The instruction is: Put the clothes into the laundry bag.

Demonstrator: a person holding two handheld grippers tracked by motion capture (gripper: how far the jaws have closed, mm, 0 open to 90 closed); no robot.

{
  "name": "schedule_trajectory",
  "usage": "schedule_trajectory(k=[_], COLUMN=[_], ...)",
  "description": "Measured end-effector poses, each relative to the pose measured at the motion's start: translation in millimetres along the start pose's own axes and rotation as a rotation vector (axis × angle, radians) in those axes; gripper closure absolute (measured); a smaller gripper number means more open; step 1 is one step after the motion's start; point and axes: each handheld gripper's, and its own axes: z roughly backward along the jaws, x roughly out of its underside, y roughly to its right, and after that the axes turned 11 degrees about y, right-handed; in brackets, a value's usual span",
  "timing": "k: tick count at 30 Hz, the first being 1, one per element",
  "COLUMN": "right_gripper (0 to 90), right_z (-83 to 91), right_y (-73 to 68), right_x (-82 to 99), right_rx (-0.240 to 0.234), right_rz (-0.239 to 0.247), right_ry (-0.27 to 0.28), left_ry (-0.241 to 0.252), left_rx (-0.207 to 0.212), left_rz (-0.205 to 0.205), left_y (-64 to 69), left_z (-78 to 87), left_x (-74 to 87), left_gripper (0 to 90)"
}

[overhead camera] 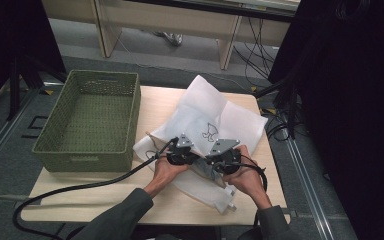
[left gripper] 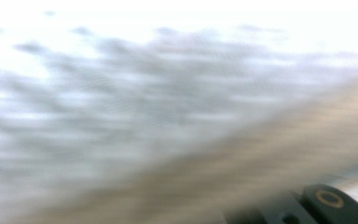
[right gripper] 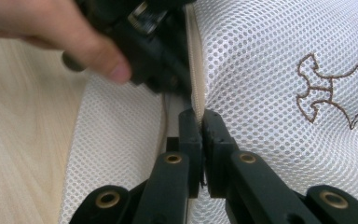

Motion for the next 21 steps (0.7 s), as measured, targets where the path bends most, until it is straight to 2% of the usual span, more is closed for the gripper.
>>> schedule_trajectory(k=[1,2,3,4,5,6,7,9,11,13,14,18,21], right_gripper=[88.5,88.5,88.5,88.4,88.4,88.4,88.3,88.3,88.0,88.0,88.0,88.1,88.1], right_z=[-0.1,0.0,-0.3,-0.7,-1.2,-2.2,-2.8,-3.6,-6.0,-10.5,-14.4,-36.3,-50.0], right_y=[0.2,0.0,0.3,0.7,0.5,0.7,0.2,-0.7,-1.1,-2.3,-3.6,-11.7,-18.1], right_x=[0.9,1.5,1.5,1.2,1.1,1.3,1.7,0.8,1.2,4.4,6.3,13.2,16.8], right_rx=[0.007,0.007,0.005,0.004,0.006,-0.003,-0.008,-0.006,-0.024,-0.065,-0.071,-0.128,-0.154], right_rz=[-0.003,-0.011,-0.014,-0.013,-0.01,0.009,0.017,0.015,0.031,0.038,0.047,0.052,0.07], right_ry=[0.0,-0.006,-0.006,-0.005,-0.004,0.0,-0.005,-0.01,-0.021,-0.057,-0.075,-0.152,-0.199], left_ry=[-0.002,-0.01,-0.026,-0.027,-0.056,-0.084,-0.096,-0.124,-0.135,-0.154,-0.15,-0.184,-0.187], left_rx=[-0.011,0.0,0.007,0.004,0.008,0.018,0.009,0.019,0.013,-0.012,-0.011,-0.04,-0.052], left_rz=[0.006,0.005,-0.02,-0.026,-0.055,-0.064,-0.079,-0.084,-0.063,-0.062,-0.056,-0.095,-0.066], left_y=[-1.6,-2.0,-0.8,2.7,4.0,4.7,5.7,4.8,2.5,-1.8,-3.9,-8.2,-9.5], left_z=[0.3,1.6,3.7,5.0,9.0,12.9,17.0,27.1,38.1,50.2,56.4,79.7,84.0], left_x=[0.0,-0.2,-0.7,-0.3,-0.8,-0.9,-0.5,-0.4,1.3,3.4,4.3,3.7,1.2], left_gripper=[88.9,88.8,88.3,86.3,83.8,81.6,80.3,78.1,77.4,77.4,77.4,76.9,76.7])
